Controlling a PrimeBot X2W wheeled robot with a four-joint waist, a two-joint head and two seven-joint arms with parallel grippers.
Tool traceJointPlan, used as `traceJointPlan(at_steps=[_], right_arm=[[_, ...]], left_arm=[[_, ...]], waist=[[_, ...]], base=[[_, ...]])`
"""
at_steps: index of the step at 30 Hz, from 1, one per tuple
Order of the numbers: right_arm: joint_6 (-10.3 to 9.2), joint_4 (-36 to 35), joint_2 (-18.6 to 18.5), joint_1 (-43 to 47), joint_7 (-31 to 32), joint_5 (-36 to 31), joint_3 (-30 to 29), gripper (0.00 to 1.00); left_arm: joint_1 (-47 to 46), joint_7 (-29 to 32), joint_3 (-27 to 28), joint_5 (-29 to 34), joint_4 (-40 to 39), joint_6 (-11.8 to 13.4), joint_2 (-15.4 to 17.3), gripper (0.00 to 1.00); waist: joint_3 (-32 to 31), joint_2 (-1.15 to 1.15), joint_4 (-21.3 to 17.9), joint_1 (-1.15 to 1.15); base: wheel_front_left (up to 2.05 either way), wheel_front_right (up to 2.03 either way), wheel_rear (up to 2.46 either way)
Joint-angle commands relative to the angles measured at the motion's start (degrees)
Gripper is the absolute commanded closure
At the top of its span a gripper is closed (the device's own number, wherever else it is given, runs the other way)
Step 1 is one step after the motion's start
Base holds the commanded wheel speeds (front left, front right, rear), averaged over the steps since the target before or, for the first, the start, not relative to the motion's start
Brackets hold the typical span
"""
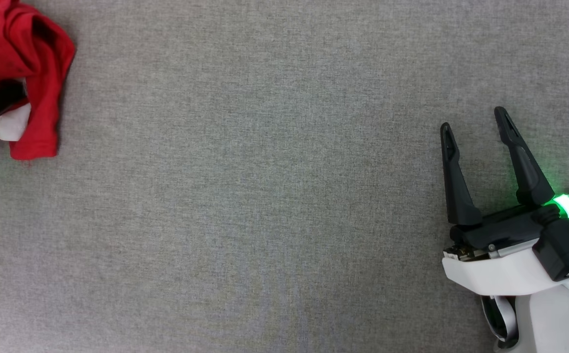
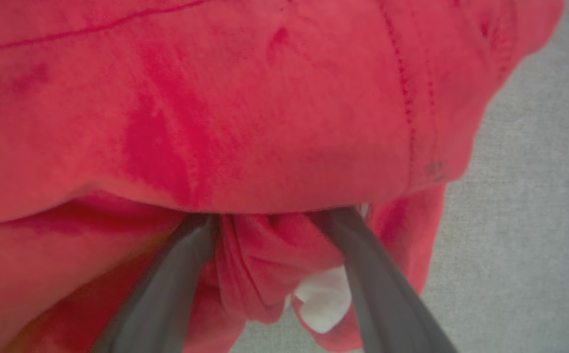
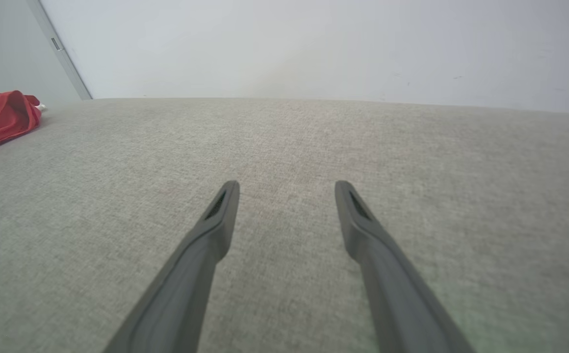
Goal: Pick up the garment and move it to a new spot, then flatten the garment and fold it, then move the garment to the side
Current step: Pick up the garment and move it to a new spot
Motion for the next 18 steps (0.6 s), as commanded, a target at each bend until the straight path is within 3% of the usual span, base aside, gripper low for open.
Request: traceJointPlan(at_steps=[1,2,3,4,5,9,18], right_arm=[[-0.14,2.42,-0.72,0.17,0.77,-0.50,-1.28,0.00],[-0.14,2.56,-0.72,0.14,0.78,-0.59,-1.26,0.00],[-0.14,2.73,-0.73,0.09,0.77,-0.60,-1.21,0.00],[-0.14,2.89,-0.73,0.10,0.77,-0.65,-1.22,0.00],[-0.14,3.06,-0.73,0.12,0.77,-0.62,-1.20,0.00],[-0.12,3.84,-0.64,0.28,0.71,-0.34,-0.13,0.00],[-0.09,6.73,-0.44,2.23,0.39,2.08,1.49,0.00]], left_arm=[[1.46,1.14,-2.04,0.01,1.56,0.24,-1.68,0.00],[1.73,1.79,-2.66,-0.37,2.21,0.24,-2.16,0.00],[2.09,2.06,-3.22,-0.51,2.59,0.24,-2.53,0.18],[2.31,1.78,-3.58,-0.54,2.83,0.24,-2.84,0.77],[2.56,1.22,-3.78,-0.74,2.88,0.23,-3.17,1.00],[3.82,-2.42,-2.98,-2.65,2.54,0.15,-3.78,1.00],[9.66,-12.24,-3.06,-3.10,-3.37,0.12,0.17,1.00]], waist=[[0.08,0.00,-0.11,0.00],[0.01,0.00,-0.16,0.00],[-0.16,0.00,-0.19,0.00],[-0.42,0.00,-0.19,0.00],[-0.78,0.00,-0.17,0.00],[-3.58,0.00,-0.27,0.00],[-14.68,0.00,-1.54,0.00]], base=[[0.00,0.00,0.00],[0.00,0.00,0.00],[0.00,0.00,0.00],[0.00,0.00,0.00],[0.00,0.00,0.00],[0.00,0.00,0.00],[0.00,0.00,0.00]])
